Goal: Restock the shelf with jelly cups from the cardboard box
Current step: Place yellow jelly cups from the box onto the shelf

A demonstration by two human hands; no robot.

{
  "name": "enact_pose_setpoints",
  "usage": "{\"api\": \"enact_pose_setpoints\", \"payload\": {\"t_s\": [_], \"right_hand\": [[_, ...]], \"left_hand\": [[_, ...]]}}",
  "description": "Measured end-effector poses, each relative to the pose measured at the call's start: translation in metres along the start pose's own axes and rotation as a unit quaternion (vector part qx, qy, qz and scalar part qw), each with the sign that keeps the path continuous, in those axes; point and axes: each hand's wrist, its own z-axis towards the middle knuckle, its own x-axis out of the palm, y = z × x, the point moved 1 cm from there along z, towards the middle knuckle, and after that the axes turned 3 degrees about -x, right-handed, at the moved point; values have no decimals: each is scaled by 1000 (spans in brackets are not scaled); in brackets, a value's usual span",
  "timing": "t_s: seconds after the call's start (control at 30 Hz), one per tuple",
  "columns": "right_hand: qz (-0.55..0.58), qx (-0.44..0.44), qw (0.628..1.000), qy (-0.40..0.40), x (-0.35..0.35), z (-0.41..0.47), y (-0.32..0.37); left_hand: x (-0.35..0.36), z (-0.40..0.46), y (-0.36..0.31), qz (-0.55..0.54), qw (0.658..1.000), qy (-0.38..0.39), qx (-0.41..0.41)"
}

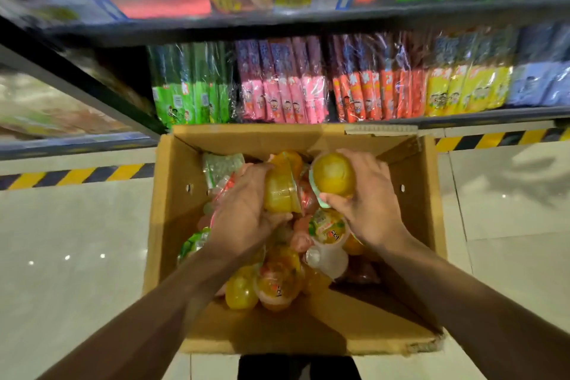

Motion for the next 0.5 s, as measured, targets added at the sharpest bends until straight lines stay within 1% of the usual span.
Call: {"api": "enact_pose_setpoints", "payload": {"t_s": [0.1, 0.2, 0.3, 0.4, 0.5], "right_hand": [[31, -4, 999, -20, -59, -10, 54], [51, -13, 998, -26, -128, -12, 117], [59, -48, 996, -48, -207, -12, 183], [77, -87, 990, -74, -284, -13, 247], [92, -133, 979, -124, -358, -20, 312]], "left_hand": [[-60, -26, -50, -46, 998, -29, 24], [-135, -50, -104, -75, 995, -54, 26], [-216, -73, -156, -73, 995, -72, 18], [-291, -101, -203, -69, 993, -89, 46], [-362, -134, -254, -85, 987, -114, 71]]}}
